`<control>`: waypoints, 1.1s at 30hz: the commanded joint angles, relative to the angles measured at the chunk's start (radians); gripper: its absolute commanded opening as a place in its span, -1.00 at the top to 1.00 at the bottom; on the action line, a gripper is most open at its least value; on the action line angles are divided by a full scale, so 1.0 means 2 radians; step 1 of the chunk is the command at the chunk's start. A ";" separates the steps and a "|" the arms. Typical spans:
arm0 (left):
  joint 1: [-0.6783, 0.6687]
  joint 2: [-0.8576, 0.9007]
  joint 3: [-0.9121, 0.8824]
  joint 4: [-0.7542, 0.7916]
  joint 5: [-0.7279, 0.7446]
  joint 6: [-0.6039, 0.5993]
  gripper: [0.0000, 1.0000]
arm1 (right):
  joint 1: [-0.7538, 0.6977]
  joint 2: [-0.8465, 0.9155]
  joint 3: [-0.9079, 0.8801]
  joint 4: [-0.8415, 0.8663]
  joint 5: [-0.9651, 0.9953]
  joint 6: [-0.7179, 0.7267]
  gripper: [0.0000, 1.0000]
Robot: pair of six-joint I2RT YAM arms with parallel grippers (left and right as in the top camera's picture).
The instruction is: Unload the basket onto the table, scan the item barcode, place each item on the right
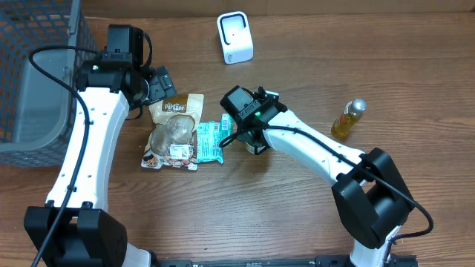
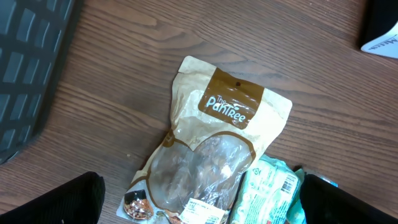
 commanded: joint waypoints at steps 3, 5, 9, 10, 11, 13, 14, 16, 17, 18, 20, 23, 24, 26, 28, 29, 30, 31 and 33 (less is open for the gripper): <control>-0.001 -0.003 0.006 0.000 -0.003 0.002 -0.99 | -0.002 0.001 -0.003 -0.015 -0.020 0.000 -0.15; -0.001 -0.003 0.006 0.000 -0.003 0.002 -0.99 | -0.002 0.001 -0.003 -0.028 -0.025 0.000 -0.11; -0.001 -0.003 0.006 0.000 -0.003 0.002 -0.99 | -0.002 0.001 -0.003 -0.047 -0.037 0.000 -0.12; -0.001 -0.003 0.006 0.000 -0.003 0.002 -0.99 | -0.002 0.001 -0.003 -0.051 -0.039 0.000 -0.12; -0.001 -0.003 0.006 0.000 -0.003 0.002 -0.99 | -0.002 0.001 -0.003 -0.057 -0.040 0.000 -0.12; -0.001 -0.003 0.006 0.000 -0.003 0.002 -0.99 | -0.002 0.001 -0.003 -0.066 -0.040 0.000 -0.12; -0.001 -0.003 0.006 0.000 -0.003 0.002 -0.99 | -0.002 0.001 -0.003 -0.070 -0.040 0.000 -0.12; -0.001 -0.003 0.006 0.000 -0.003 0.002 -0.99 | -0.002 0.001 -0.003 -0.078 -0.047 0.000 -0.12; -0.001 -0.003 0.006 0.000 -0.003 0.002 -0.99 | -0.002 0.001 -0.003 -0.081 -0.052 0.000 -0.13; -0.001 -0.003 0.006 0.000 -0.003 0.002 -0.99 | -0.002 0.001 -0.003 -0.085 -0.059 0.000 -0.14; -0.001 -0.003 0.006 0.000 -0.003 0.002 -1.00 | -0.002 0.001 -0.003 -0.094 -0.069 0.000 -0.14; -0.001 -0.003 0.006 0.000 -0.003 0.002 -0.99 | -0.002 0.001 -0.003 -0.102 -0.081 0.000 -0.16; -0.001 -0.003 0.006 0.000 -0.003 0.002 -0.99 | -0.002 0.001 -0.003 -0.105 -0.083 0.000 -0.16; -0.001 -0.003 0.006 0.000 -0.003 0.002 -1.00 | -0.002 0.001 -0.003 -0.112 -0.087 0.000 -0.16; -0.001 -0.003 0.006 0.000 -0.003 0.002 -0.99 | -0.002 0.001 -0.003 -0.118 -0.093 0.000 -0.17; -0.001 -0.003 0.006 0.000 -0.003 0.002 -0.99 | -0.002 0.001 -0.003 -0.119 -0.094 0.000 -0.24; -0.001 -0.003 0.006 0.000 -0.003 0.002 -0.99 | -0.002 0.001 -0.003 -0.119 -0.094 0.000 -0.29; -0.001 -0.003 0.006 0.000 -0.003 0.002 -0.99 | -0.002 0.001 -0.003 -0.118 -0.094 0.000 -0.33; -0.001 -0.003 0.006 0.000 -0.003 0.002 -0.99 | -0.002 0.001 -0.003 -0.115 -0.094 0.000 -0.34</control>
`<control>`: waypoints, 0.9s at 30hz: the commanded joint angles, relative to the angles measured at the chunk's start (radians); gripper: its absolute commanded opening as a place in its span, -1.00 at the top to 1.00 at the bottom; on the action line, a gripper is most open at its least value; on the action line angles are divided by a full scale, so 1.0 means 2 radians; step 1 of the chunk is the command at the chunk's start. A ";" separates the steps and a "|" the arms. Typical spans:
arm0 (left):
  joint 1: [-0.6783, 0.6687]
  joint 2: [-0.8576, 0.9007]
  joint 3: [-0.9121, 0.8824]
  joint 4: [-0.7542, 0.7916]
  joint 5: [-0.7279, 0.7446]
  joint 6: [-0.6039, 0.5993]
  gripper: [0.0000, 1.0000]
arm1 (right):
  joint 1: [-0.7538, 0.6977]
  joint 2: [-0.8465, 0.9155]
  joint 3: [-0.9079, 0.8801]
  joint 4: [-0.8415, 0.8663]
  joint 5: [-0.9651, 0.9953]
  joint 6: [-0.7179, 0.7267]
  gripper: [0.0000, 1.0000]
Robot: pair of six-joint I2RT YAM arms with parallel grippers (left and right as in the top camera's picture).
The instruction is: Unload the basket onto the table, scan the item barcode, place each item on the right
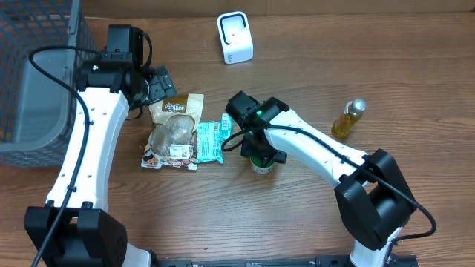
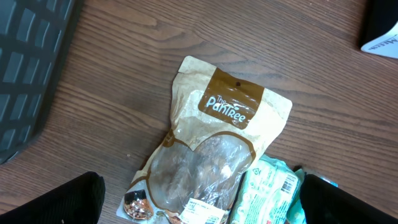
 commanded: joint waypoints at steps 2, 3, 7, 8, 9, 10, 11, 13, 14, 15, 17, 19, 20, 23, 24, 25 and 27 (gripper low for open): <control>-0.001 -0.003 0.006 0.000 -0.003 0.002 -0.99 | -0.002 0.007 -0.008 -0.002 -0.014 -0.001 -0.34; -0.001 -0.003 0.006 0.000 -0.003 0.002 -0.99 | -0.002 0.007 -0.008 -0.002 -0.014 -0.001 -0.36; -0.001 -0.003 0.006 0.000 -0.003 0.002 -1.00 | -0.002 0.007 -0.008 -0.002 -0.013 -0.001 -0.58; -0.001 -0.003 0.006 0.000 -0.003 0.002 -0.99 | -0.002 0.007 -0.008 -0.002 -0.013 -0.001 -0.59; -0.001 -0.003 0.006 0.000 -0.003 0.002 -0.99 | -0.002 0.007 -0.008 -0.002 -0.013 -0.001 -0.59; -0.001 -0.003 0.006 0.000 -0.003 0.002 -0.99 | -0.002 0.007 -0.008 -0.002 -0.013 -0.001 -0.59; -0.001 -0.003 0.006 0.000 -0.003 0.002 -0.99 | -0.002 0.007 -0.008 -0.002 -0.014 -0.001 -0.59; -0.001 -0.003 0.006 0.000 -0.003 0.002 -0.99 | -0.002 0.007 -0.008 0.000 -0.016 0.001 -0.59; -0.001 -0.003 0.006 0.000 -0.003 0.002 -0.99 | -0.002 0.007 -0.008 0.001 -0.020 0.001 -0.59; -0.001 -0.003 0.006 0.000 -0.003 0.002 -0.99 | -0.002 0.007 -0.008 0.002 -0.025 0.001 -0.60; -0.001 -0.003 0.006 0.000 -0.003 0.002 -0.99 | -0.002 0.007 -0.008 0.003 -0.034 0.001 -0.60; -0.001 -0.003 0.006 0.000 -0.003 0.002 -0.99 | -0.002 0.007 -0.008 0.004 -0.034 0.001 -0.60; -0.001 -0.003 0.006 0.000 -0.003 0.002 -0.99 | -0.002 0.007 -0.008 0.004 -0.034 0.001 -0.60; -0.001 -0.003 0.006 0.000 -0.003 0.002 -1.00 | -0.002 0.007 -0.008 0.004 -0.034 0.001 -0.60; -0.001 -0.003 0.006 0.000 -0.003 0.002 -0.99 | -0.002 0.007 -0.008 0.005 -0.034 0.001 -0.60; -0.001 -0.003 0.006 0.000 -0.003 0.002 -0.99 | -0.002 0.007 -0.008 0.006 -0.034 0.001 -0.60; -0.001 -0.003 0.006 0.000 -0.003 0.002 -1.00 | -0.002 0.007 -0.008 0.010 -0.034 0.001 -0.61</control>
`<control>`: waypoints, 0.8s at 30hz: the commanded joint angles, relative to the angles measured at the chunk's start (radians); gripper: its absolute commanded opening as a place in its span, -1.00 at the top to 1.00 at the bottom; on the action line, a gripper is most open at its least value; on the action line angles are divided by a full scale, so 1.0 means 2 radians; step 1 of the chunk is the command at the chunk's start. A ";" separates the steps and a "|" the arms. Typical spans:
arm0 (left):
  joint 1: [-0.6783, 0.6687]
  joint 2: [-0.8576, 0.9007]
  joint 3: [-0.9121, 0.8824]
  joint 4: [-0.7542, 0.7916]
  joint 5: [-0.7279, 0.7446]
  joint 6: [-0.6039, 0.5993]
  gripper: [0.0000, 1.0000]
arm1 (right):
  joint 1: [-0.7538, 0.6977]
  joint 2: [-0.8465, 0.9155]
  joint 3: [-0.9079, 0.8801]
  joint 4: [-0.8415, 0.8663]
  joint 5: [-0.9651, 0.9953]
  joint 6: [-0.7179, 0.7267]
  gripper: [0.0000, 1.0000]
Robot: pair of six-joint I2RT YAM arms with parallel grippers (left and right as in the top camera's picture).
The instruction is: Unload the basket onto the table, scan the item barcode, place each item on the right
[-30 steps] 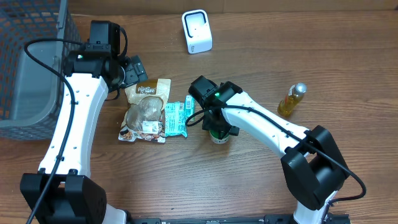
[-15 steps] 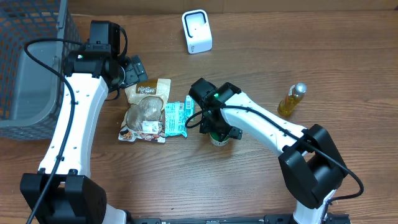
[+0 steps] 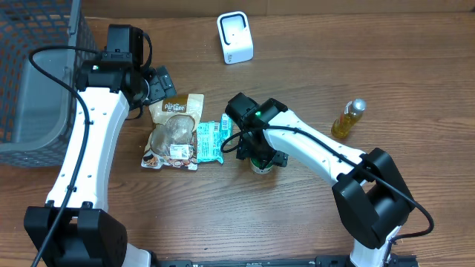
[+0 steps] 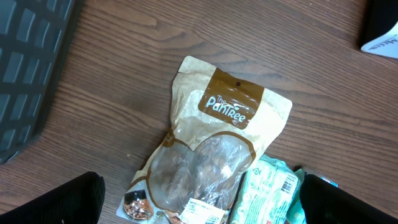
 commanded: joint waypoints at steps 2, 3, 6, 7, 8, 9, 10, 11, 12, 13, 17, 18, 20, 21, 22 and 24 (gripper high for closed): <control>-0.001 -0.003 0.006 0.000 -0.003 0.002 -0.99 | -0.002 0.002 -0.004 0.008 -0.005 0.002 -0.61; -0.001 -0.003 0.006 0.000 -0.003 0.002 -0.99 | -0.002 0.002 -0.004 0.008 -0.005 0.002 -0.62; -0.001 -0.003 0.006 0.000 -0.003 0.002 -0.99 | -0.002 0.002 -0.004 0.006 -0.005 0.002 -0.62; -0.001 -0.003 0.006 0.000 -0.003 0.002 -0.99 | -0.002 0.002 -0.004 0.005 -0.005 0.002 -0.61; -0.001 -0.003 0.006 0.000 -0.003 0.002 -0.99 | -0.002 0.002 -0.004 0.005 -0.005 0.002 -0.62; -0.001 -0.003 0.006 0.000 -0.003 0.002 -0.99 | -0.002 0.002 -0.004 0.006 -0.005 0.002 -0.61; -0.001 -0.003 0.006 0.000 -0.003 0.002 -0.99 | -0.002 0.002 -0.004 0.006 -0.005 0.002 -0.61; -0.001 -0.003 0.006 0.000 -0.003 0.002 -0.99 | -0.002 0.002 -0.004 0.007 -0.005 0.002 -0.60; -0.001 -0.003 0.006 0.000 -0.003 0.002 -0.99 | -0.002 0.002 -0.004 0.007 -0.005 0.002 -0.60; -0.001 -0.003 0.006 0.000 -0.003 0.002 -0.99 | -0.002 0.002 -0.004 0.008 -0.005 0.002 -0.57; -0.001 -0.003 0.006 0.000 -0.003 0.002 -0.99 | -0.002 0.002 -0.004 0.011 -0.005 0.000 -0.45; -0.001 -0.003 0.006 0.000 -0.003 0.002 -1.00 | -0.002 0.002 -0.004 0.011 -0.005 0.000 -0.39; -0.001 -0.003 0.006 0.000 -0.003 0.002 -1.00 | -0.002 0.002 -0.004 0.010 -0.005 0.000 -0.25; -0.001 -0.003 0.006 0.000 -0.003 0.002 -0.99 | -0.002 0.002 -0.004 0.010 -0.005 0.000 -0.25; -0.001 -0.003 0.006 0.000 -0.003 0.002 -0.99 | -0.002 0.002 -0.004 0.010 -0.005 0.000 -0.25; -0.001 -0.003 0.006 0.000 -0.003 0.002 -0.99 | -0.002 0.002 -0.004 0.009 -0.009 -0.001 -0.25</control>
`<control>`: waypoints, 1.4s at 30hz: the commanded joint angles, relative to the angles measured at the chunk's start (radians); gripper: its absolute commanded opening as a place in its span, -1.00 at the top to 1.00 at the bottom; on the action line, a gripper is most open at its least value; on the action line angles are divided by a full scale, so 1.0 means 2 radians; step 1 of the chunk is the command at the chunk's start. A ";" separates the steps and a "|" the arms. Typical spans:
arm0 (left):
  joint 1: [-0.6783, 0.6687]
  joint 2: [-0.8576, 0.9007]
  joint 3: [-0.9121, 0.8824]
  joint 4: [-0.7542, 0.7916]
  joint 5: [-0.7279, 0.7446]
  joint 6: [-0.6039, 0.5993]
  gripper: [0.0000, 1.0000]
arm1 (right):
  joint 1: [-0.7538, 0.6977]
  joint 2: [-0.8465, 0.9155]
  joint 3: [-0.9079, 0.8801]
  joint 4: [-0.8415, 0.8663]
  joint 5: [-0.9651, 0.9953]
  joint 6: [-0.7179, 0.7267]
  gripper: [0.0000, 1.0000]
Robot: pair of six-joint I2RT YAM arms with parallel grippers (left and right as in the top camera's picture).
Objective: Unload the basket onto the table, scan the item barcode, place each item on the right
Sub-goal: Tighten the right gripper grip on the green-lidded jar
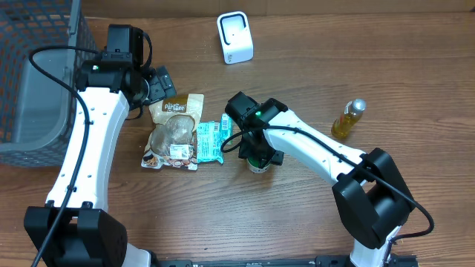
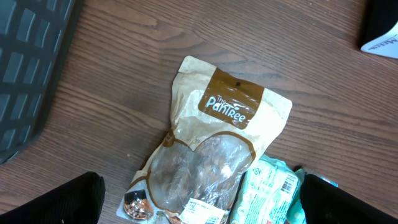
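A brown "The Pantree" pouch [image 1: 173,130] [image 2: 217,143] lies flat on the table, with a teal packet [image 1: 209,141] [image 2: 270,193] against its right side. The white scanner [image 1: 234,37] stands at the back. My left gripper [image 1: 159,83] [image 2: 199,208] hangs open above the pouch, holding nothing. My right gripper [image 1: 257,154] is down over a small round white-and-green item [image 1: 259,167] just right of the teal packet. Its jaws are hidden from above.
A grey mesh basket [image 1: 30,96] [image 2: 25,68] stands at the left edge. A bottle of yellow liquid [image 1: 348,119] stands upright at the right. Bare wooden table lies in front of the items.
Almost nothing has changed. My right gripper and the round item under it sit a touch further left. The left arm, pouch and teal packet have not moved.
My right gripper was first beside the teal packet's right end. Then it stood nearer the table's front, over a small round item, and it has stayed there since. My left gripper has hung open over the pouch throughout.
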 commanded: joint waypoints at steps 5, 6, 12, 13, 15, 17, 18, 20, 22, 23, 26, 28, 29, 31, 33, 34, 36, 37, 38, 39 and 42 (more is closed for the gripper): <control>-0.001 -0.003 0.006 0.000 -0.003 0.002 -0.99 | -0.002 0.002 -0.004 0.001 -0.023 -0.004 -0.25; -0.001 -0.003 0.006 0.000 -0.003 0.002 -0.99 | -0.002 0.002 -0.004 0.001 -0.025 -0.004 -0.25; -0.001 -0.003 0.006 0.000 -0.003 0.002 -0.99 | -0.002 0.002 -0.004 0.002 -0.025 -0.028 -0.12; -0.001 -0.003 0.006 0.000 -0.003 0.002 -0.99 | -0.002 0.002 -0.004 0.002 -0.025 -0.029 -0.11; -0.001 -0.003 0.006 0.000 -0.003 0.002 -0.99 | -0.002 0.002 -0.004 0.002 -0.026 -0.029 -0.11; -0.001 -0.003 0.006 0.000 -0.003 0.002 -1.00 | -0.002 0.002 -0.004 0.004 -0.029 -0.029 -0.12; -0.001 -0.003 0.006 0.000 -0.003 0.002 -0.99 | -0.002 0.002 -0.004 0.005 -0.029 -0.029 -0.11; -0.001 -0.003 0.006 0.000 -0.003 0.002 -0.99 | -0.002 0.002 -0.004 0.006 -0.029 -0.029 -0.11; -0.001 -0.003 0.006 0.000 -0.003 0.002 -0.99 | -0.002 0.002 -0.004 0.006 -0.029 -0.029 -0.11; -0.001 -0.003 0.006 0.000 -0.003 0.002 -0.99 | -0.002 0.002 -0.004 0.006 -0.029 -0.029 -0.11; -0.001 -0.003 0.006 0.000 -0.003 0.002 -1.00 | -0.002 0.002 -0.004 0.006 -0.029 -0.029 -0.11; -0.001 -0.003 0.006 0.000 -0.003 0.002 -0.99 | -0.002 0.002 -0.004 0.006 -0.029 -0.029 -0.11; -0.001 -0.003 0.006 0.000 -0.003 0.002 -0.99 | -0.002 0.002 -0.004 0.006 -0.029 -0.029 -0.11; -0.001 -0.003 0.006 0.000 -0.003 0.002 -0.99 | -0.002 0.002 -0.004 0.006 -0.029 -0.029 -0.12; -0.001 -0.003 0.006 0.000 -0.003 0.002 -1.00 | -0.002 0.002 -0.004 0.007 -0.028 -0.029 -0.14; -0.001 -0.003 0.006 0.000 -0.003 0.002 -0.99 | -0.002 0.002 -0.004 0.008 -0.028 -0.029 -0.14; -0.001 -0.003 0.006 0.000 -0.003 0.002 -0.99 | -0.002 0.002 -0.004 0.010 -0.028 -0.029 -0.14; -0.001 -0.003 0.006 0.000 -0.003 0.002 -0.99 | -0.002 0.002 -0.004 0.010 -0.028 -0.029 -0.20; -0.001 -0.003 0.006 0.000 -0.003 0.002 -0.99 | -0.002 0.002 -0.004 0.011 -0.028 -0.029 -0.21; -0.001 -0.003 0.006 0.000 -0.003 0.002 -0.99 | -0.002 0.002 -0.004 0.011 -0.028 -0.029 -0.22; -0.001 -0.003 0.006 0.000 -0.003 0.002 -0.99 | -0.002 0.002 -0.004 0.012 -0.028 -0.029 -0.23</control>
